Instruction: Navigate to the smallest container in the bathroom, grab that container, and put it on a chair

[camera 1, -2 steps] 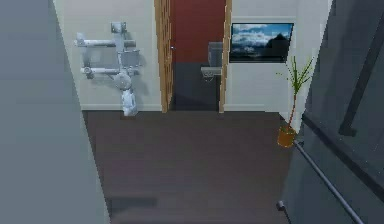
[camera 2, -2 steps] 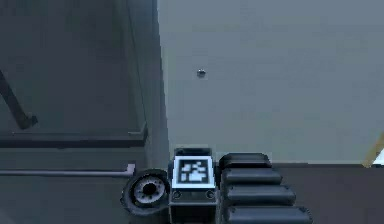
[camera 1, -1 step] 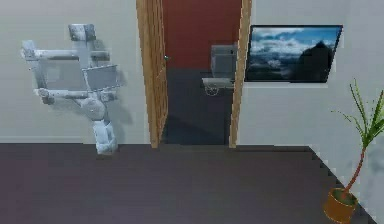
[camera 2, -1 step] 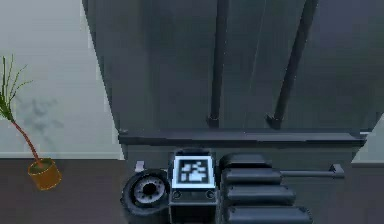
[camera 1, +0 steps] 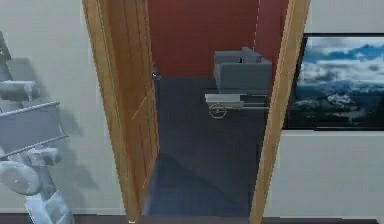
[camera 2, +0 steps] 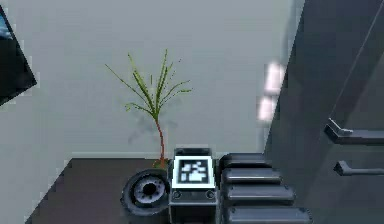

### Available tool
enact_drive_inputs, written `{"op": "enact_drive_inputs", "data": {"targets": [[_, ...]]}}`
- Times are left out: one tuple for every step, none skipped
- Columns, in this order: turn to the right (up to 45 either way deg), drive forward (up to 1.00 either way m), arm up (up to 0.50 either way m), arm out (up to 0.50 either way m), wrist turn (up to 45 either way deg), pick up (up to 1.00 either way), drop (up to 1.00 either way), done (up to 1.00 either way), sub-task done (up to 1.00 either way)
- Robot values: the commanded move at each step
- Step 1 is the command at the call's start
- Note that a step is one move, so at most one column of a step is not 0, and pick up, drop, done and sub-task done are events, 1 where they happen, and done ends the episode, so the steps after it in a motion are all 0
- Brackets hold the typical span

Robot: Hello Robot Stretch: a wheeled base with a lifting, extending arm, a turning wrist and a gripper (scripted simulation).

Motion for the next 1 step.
{"op": "enact_drive_inputs", "data": {"targets": [[0.0, 1.00, 0.00, 0.00, 0.0, 0.00, 0.00, 0.00, 0.00]]}}
